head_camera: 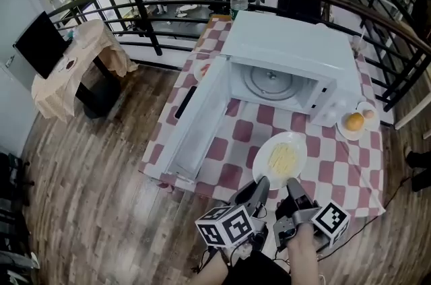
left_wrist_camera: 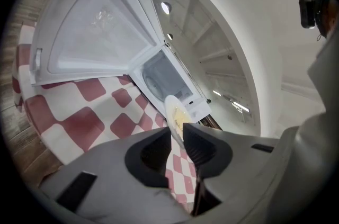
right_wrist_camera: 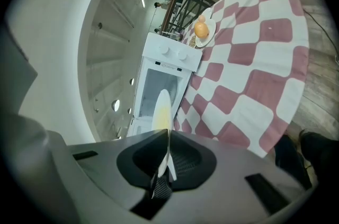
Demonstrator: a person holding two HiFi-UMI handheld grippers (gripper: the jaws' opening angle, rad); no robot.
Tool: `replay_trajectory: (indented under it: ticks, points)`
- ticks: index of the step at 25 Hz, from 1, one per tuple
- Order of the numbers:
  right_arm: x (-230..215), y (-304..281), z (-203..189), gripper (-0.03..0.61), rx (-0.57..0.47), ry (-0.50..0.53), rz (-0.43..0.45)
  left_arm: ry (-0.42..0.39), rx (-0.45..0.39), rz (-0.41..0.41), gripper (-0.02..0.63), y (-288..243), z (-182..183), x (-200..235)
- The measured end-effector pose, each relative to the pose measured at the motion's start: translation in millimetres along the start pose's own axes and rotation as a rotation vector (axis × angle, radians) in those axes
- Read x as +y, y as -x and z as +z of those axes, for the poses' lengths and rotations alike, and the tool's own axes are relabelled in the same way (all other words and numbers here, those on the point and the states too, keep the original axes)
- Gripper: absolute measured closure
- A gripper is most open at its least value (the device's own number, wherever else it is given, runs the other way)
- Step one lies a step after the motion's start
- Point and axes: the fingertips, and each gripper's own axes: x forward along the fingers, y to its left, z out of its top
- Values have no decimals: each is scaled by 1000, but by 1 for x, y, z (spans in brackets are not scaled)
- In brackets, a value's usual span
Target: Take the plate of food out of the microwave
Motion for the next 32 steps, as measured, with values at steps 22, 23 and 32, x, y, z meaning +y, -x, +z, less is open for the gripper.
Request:
replay_trajectory:
  ticks: [22,23,32]
  points:
    - [-1,33,-29,565,41,6,11,6,-44,23,514,45,-16,-6]
    - [-2,33,-29,565,43,5,11,6,-44,24,514,45,-16,-7]
    - [-1,33,-25,565,43,5,21,4,-48,25,514,42,-18,-9]
